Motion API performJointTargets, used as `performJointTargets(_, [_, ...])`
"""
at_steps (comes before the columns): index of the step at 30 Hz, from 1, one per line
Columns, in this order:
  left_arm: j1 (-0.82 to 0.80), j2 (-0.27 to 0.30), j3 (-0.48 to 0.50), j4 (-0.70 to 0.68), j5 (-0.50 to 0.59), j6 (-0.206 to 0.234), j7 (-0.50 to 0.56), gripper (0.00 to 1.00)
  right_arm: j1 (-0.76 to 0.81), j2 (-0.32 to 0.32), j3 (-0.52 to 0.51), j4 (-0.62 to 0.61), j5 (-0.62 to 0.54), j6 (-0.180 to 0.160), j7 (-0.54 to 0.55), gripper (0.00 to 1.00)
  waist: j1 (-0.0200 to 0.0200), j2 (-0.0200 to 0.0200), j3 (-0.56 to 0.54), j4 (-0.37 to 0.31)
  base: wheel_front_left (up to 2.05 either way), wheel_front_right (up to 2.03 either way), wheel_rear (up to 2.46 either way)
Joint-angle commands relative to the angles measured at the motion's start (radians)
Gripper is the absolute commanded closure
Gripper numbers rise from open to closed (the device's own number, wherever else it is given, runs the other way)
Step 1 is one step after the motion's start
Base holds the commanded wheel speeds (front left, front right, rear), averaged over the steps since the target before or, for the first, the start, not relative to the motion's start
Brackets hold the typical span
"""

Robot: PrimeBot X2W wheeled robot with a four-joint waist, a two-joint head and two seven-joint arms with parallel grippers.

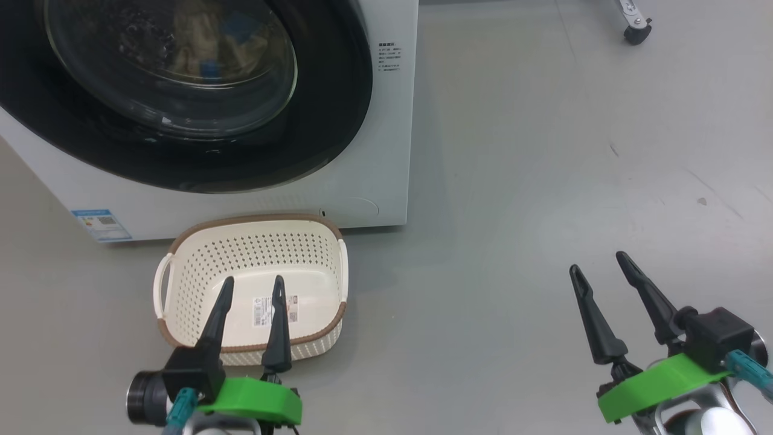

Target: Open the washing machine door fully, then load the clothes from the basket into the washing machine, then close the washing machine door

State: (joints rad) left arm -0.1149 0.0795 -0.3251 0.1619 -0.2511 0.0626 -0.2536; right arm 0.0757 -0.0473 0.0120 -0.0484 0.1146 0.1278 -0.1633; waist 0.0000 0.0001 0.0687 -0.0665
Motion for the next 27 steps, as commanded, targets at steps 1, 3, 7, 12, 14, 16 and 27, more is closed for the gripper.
performJointTargets(1, [-0.016, 0.016, 0.038, -0.038, -0.008, 0.007, 0.002, 0.00, -0.026, -0.003, 0.017, -0.039, 0.008, 0.003, 0.004, 0.00, 0.0000, -0.0001, -0.001, -0.001, 0.00, 0.00, 0.00])
performJointTargets(3, [-0.011, 0.017, 0.038, -0.043, -0.008, 0.012, 0.006, 0.00, -0.026, -0.003, 0.014, -0.042, 0.010, 0.003, 0.005, 0.00, 0.0000, -0.0001, -0.001, -0.001, 0.00, 0.00, 0.00])
performJointTargets(7, [-0.008, 0.019, 0.037, -0.049, -0.010, 0.018, 0.008, 0.00, -0.023, -0.003, 0.007, -0.046, 0.012, 0.003, 0.005, 0.00, 0.0000, -0.0001, 0.003, 0.002, 0.00, 0.00, 0.00])
performJointTargets(12, [-0.005, 0.021, 0.035, -0.052, -0.013, 0.022, 0.007, 0.00, -0.020, -0.003, 0.003, -0.046, 0.014, 0.003, 0.008, 0.00, 0.0000, -0.0001, 0.001, 0.003, 0.00, 0.00, 0.00])
performJointTargets(14, [-0.004, 0.022, 0.034, -0.052, -0.015, 0.023, 0.008, 0.00, -0.020, -0.003, 0.003, -0.046, 0.015, 0.003, 0.008, 0.00, 0.0000, -0.0001, 0.000, 0.001, 0.00, 0.00, 0.00])
performJointTargets(16, [-0.002, 0.022, 0.032, -0.051, -0.017, 0.023, 0.008, 0.00, -0.019, -0.003, 0.002, -0.045, 0.016, 0.003, 0.008, 0.00, 0.0000, -0.0001, -0.002, 0.001, 0.00, 0.00, 0.00])
performJointTargets(27, [-0.002, 0.024, 0.021, -0.044, -0.024, 0.024, 0.010, 0.00, -0.014, -0.003, 0.011, -0.049, 0.027, 0.003, 0.009, 0.00, 0.0000, -0.0001, -0.004, 0.001, 0.00, 0.00, 0.00])
